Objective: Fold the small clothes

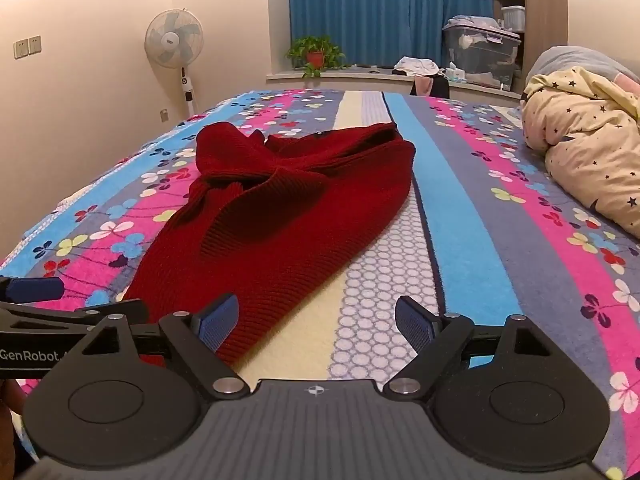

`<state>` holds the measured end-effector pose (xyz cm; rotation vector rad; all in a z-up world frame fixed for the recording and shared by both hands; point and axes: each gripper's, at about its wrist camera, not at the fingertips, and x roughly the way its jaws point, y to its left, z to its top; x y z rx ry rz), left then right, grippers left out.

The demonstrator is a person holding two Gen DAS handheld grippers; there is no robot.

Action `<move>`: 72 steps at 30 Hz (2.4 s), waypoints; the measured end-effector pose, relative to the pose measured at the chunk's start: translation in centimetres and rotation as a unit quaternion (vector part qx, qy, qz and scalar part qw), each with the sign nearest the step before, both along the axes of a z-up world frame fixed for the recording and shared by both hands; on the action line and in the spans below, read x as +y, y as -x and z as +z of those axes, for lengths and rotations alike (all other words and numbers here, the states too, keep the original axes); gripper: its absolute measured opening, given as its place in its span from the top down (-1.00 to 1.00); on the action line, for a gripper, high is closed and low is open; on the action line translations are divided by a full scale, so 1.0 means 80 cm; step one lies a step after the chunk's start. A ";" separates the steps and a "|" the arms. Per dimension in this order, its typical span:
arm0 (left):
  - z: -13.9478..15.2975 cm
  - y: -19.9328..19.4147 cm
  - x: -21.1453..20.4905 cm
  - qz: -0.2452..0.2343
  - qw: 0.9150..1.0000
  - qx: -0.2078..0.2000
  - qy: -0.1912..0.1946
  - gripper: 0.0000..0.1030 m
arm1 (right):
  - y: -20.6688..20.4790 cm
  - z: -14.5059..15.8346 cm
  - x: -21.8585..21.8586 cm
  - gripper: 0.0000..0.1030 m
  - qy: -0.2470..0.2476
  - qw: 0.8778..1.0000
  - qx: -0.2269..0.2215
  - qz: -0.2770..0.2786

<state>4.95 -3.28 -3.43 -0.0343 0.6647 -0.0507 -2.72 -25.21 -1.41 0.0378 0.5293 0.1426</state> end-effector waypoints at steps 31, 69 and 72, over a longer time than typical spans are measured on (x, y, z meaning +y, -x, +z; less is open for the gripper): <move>-0.001 0.001 -0.001 0.000 1.000 -0.001 0.000 -0.99 | 0.000 -0.001 0.000 -0.68 -0.001 1.000 -0.002 0.000; 0.013 -0.107 0.093 -0.045 0.997 0.004 -0.059 -0.07 | -0.001 0.008 -0.017 0.30 -0.027 0.999 -0.045 -0.003; -0.016 -0.136 0.112 -0.006 0.993 0.116 -0.004 -0.07 | -0.008 0.005 -0.014 0.24 -0.027 0.999 -0.039 0.006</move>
